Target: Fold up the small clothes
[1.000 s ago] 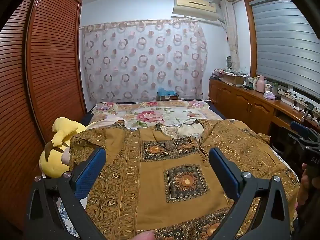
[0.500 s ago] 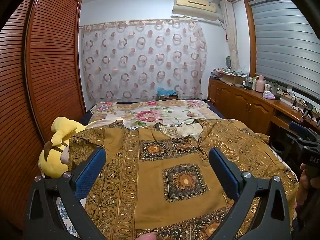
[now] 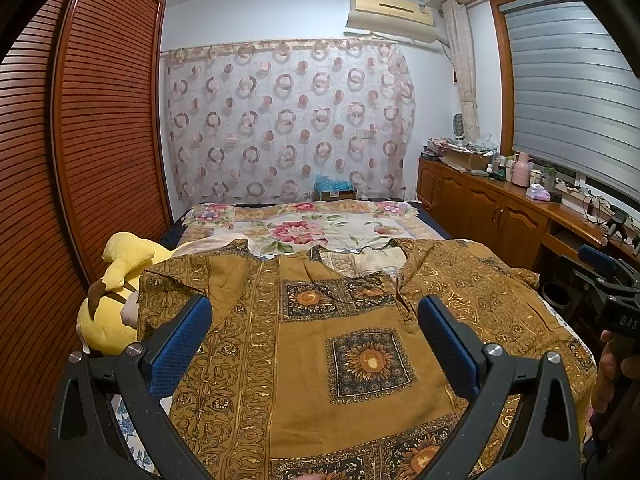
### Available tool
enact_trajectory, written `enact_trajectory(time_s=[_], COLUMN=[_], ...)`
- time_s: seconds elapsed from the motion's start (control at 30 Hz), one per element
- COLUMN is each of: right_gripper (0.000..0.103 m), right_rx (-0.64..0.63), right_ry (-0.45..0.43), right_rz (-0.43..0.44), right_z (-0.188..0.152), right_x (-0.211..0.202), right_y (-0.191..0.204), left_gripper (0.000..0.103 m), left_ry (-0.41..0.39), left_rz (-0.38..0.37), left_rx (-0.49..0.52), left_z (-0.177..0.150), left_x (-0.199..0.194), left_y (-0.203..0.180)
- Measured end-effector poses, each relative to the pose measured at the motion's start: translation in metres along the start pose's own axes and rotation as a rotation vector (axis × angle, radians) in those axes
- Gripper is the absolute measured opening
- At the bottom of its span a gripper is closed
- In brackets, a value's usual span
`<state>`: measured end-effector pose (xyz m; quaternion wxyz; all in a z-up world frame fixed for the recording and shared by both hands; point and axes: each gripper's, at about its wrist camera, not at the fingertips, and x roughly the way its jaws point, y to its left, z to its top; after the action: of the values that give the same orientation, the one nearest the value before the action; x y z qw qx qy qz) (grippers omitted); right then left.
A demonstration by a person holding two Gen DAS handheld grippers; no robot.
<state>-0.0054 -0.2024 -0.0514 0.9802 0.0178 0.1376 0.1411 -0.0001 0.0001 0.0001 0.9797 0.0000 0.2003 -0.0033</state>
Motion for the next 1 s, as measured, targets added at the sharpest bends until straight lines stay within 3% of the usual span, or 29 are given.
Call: enact_trajectory(time_s=[1.0], right_gripper=[0.103], right_rx=[-0.003], right_ry=[0.0], right_rz=[0.005], right_z=[0.0012], right_x=[-0.0018], right_y=[-0.0008], left_gripper=[0.103], left_ry=[-0.002], left_rz=[-0.001], left_rx=[-0.002], left_z=[0.0], left_x=[0.0005], left_y=[0.0001])
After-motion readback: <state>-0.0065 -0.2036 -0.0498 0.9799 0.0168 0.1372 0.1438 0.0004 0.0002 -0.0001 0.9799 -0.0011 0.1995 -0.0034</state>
